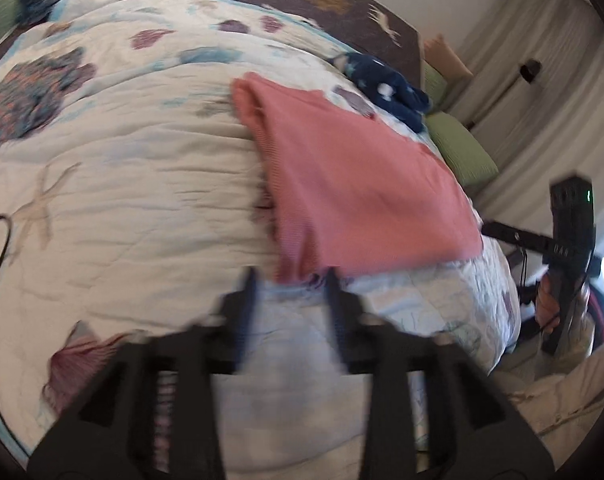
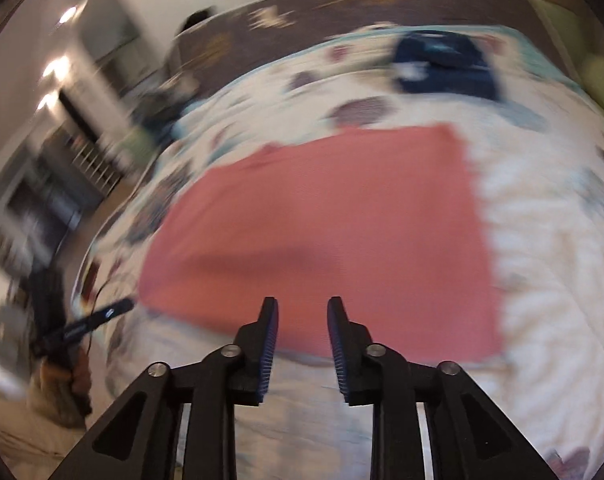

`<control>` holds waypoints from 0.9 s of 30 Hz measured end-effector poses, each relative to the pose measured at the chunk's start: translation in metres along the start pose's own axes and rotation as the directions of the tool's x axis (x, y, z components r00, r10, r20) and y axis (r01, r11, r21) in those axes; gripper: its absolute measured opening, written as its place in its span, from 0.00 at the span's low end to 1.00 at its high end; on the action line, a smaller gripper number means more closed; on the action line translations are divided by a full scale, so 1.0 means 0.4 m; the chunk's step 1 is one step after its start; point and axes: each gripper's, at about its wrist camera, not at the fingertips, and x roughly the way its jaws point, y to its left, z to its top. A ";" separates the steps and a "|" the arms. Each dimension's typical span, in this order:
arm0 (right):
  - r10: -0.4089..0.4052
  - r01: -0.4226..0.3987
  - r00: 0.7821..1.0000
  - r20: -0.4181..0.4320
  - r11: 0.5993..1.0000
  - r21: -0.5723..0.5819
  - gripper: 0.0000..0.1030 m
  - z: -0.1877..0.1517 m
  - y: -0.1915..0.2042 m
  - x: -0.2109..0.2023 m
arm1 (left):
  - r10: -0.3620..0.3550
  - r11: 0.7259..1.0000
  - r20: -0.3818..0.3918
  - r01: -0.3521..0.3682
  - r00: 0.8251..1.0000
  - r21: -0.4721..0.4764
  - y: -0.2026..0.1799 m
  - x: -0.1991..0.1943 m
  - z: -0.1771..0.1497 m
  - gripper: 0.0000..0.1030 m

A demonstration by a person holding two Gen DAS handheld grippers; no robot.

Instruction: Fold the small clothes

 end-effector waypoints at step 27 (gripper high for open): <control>-0.110 0.022 0.988 -0.104 0.783 -0.622 0.54 -0.083 0.471 0.283 | 0.030 0.996 0.183 -0.013 0.983 -0.089 0.143 -0.158 0.039 0.25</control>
